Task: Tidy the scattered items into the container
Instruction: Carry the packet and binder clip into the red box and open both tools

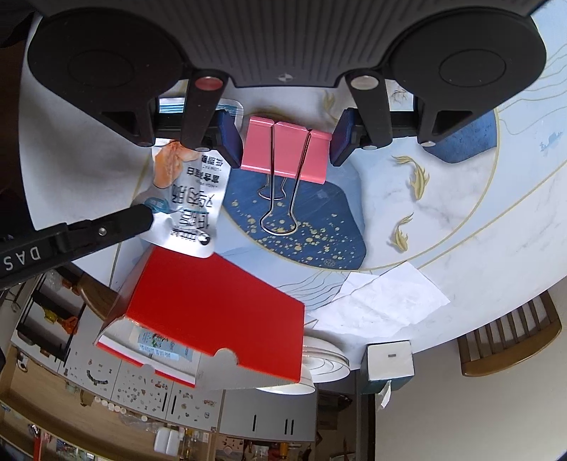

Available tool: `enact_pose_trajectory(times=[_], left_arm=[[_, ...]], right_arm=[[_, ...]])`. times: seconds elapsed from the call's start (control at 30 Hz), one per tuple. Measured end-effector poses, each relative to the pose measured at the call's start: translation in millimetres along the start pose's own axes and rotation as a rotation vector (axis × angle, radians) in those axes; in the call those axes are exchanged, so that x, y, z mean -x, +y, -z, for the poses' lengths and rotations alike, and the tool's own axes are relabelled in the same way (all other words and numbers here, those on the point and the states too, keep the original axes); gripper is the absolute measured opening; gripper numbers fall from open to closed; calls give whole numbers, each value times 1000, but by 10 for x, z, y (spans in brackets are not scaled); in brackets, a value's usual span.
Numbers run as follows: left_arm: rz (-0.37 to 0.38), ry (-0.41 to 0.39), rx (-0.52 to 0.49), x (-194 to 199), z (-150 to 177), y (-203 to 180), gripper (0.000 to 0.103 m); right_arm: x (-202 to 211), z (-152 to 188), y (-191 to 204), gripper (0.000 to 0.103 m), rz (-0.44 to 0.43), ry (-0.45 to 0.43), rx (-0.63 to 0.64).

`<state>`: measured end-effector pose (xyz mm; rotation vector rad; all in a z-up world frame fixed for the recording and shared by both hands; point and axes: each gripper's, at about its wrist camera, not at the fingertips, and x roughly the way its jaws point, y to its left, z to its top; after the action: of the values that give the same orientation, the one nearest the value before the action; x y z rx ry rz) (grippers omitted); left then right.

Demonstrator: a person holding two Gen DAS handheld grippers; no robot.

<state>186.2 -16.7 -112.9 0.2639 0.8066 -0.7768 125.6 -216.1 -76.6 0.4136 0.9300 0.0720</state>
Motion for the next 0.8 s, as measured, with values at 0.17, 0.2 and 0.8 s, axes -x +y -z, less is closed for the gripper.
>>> enact_pose_trajectory(times=[0.17, 0.2, 0.8], left_arm=[[-8, -6, 27, 69, -71, -133, 52], [-13, -9, 31, 86, -91, -169, 52], [-52, -30, 143, 237, -600, -924, 52]], right_arm=[[101, -54, -44, 2, -40, -8, 18], [131, -64, -60, 1, -50, -9, 21], [697, -378, -648, 0, -183, 38, 135]])
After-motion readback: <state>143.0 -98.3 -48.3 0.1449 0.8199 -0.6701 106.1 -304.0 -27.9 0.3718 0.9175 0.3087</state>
